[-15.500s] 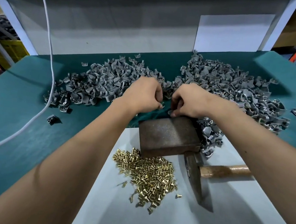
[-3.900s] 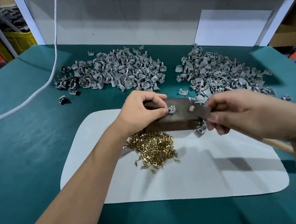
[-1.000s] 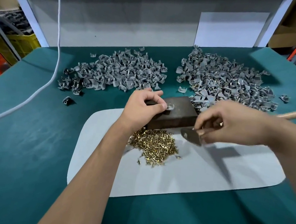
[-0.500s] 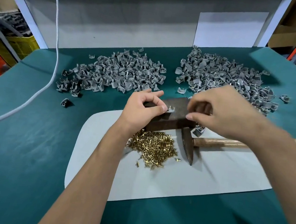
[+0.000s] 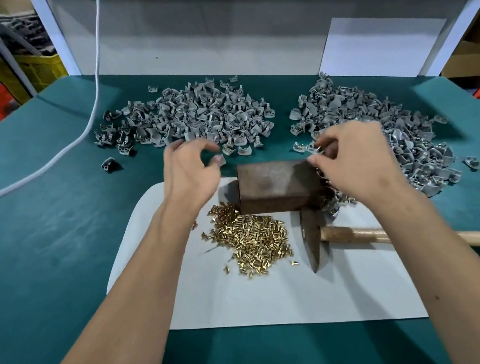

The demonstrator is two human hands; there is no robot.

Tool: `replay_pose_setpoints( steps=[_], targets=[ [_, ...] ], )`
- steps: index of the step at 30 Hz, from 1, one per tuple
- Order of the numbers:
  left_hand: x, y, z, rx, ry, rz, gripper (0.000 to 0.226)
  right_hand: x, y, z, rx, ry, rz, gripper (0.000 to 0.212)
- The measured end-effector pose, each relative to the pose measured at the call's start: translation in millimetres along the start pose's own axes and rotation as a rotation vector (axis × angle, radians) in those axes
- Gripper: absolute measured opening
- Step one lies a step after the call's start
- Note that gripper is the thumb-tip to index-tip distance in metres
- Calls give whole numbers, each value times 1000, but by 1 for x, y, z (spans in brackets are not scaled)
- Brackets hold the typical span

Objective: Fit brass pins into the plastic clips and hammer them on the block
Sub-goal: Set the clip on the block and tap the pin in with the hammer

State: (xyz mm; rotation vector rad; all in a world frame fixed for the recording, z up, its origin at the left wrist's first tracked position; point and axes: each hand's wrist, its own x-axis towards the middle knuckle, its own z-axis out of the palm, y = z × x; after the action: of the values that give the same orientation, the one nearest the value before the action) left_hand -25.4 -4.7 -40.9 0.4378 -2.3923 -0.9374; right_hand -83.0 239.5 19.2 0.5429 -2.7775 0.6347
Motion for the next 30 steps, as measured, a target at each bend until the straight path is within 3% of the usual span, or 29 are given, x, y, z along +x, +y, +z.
replay_pose_setpoints(
  steps=[5, 8, 12, 15, 18, 21, 26, 30],
  targets=[
    [5, -24, -4, 124, -50, 49, 40, 17, 8, -2, -74, 62, 164, 31],
    [9, -21, 3, 191, -119, 109, 33, 11, -18, -5, 14, -11, -34, 21],
    [11, -16, 6, 284, -146, 153, 18, -17, -72, -1, 53, -380, -444, 6],
    [9, -13, 3, 170, -91, 158, 8, -35, -100, 14, -9, -555, -593, 5],
    [10, -10, -1, 92, -54, 99, 6, -47, -118, 33, -73, -482, -620, 18],
    [13, -10, -10, -94, 100, -106, 5, -50, -131, 47, -117, -389, -611, 31],
    [16, -18, -18, -513, 203, -329, 8, -51, -145, 61, -165, -405, -572, 8],
    [18, -18, -18, -683, 230, -418, 7, -50, -144, 61, -147, -421, -566, 32]
  ],
)
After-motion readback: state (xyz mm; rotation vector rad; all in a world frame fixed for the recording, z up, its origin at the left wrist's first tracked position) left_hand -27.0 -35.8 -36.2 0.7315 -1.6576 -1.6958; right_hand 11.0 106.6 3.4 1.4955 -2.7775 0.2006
